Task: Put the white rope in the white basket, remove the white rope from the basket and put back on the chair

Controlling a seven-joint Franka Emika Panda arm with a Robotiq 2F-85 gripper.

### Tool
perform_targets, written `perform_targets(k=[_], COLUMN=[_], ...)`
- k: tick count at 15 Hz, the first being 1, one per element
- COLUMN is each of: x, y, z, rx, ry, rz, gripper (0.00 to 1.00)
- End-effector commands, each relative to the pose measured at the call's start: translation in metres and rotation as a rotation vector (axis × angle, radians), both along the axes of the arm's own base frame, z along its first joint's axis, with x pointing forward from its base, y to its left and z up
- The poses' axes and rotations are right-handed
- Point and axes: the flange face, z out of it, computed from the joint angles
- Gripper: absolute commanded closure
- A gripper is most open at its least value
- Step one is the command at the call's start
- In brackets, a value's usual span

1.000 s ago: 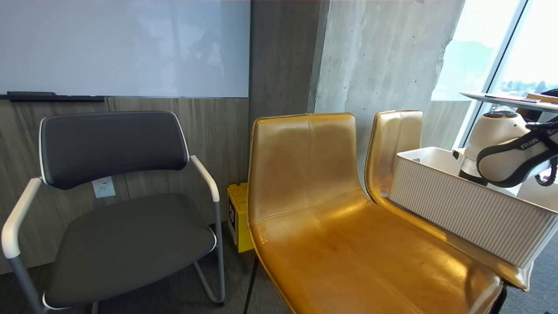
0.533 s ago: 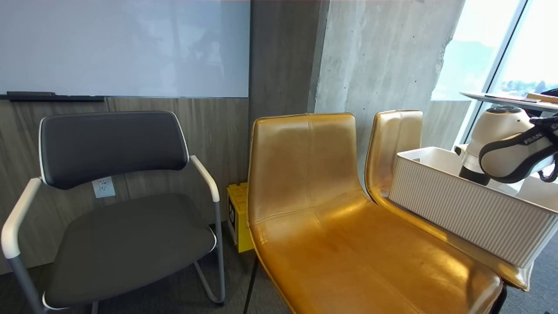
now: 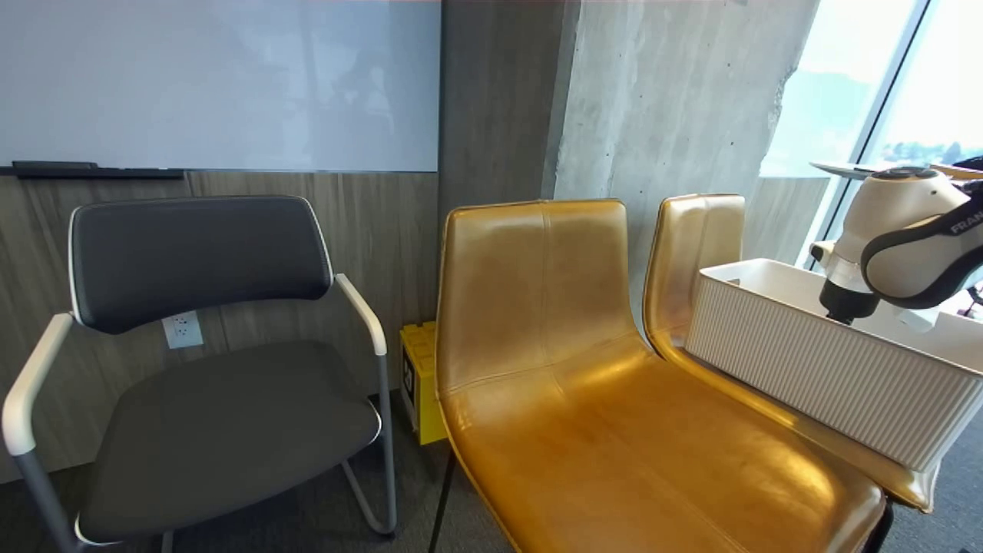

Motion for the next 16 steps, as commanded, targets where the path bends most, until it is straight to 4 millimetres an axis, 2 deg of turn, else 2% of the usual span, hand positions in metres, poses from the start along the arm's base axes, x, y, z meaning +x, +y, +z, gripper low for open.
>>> perform_targets(k=[1, 5, 8, 10, 13, 16], x=[0.001, 0.026, 0.041, 0.049, 0.058, 0.059], y=[0.023, 0.061, 0.109, 0.152, 0.231, 0.323], z=[0.081, 0.175, 0.245, 0.285, 0.331, 0.36], rx=[-0.047, -0.108, -0.136, -0.143, -0.134, -0.086], ry=[-0.039, -0.135, -0.211, -0.26, -0.314, -0.364], rz=[0.02, 0.086, 0.148, 0.2, 0.291, 0.387], gripper=[0.98, 0.98, 0.98, 0.98, 0.98, 0.98])
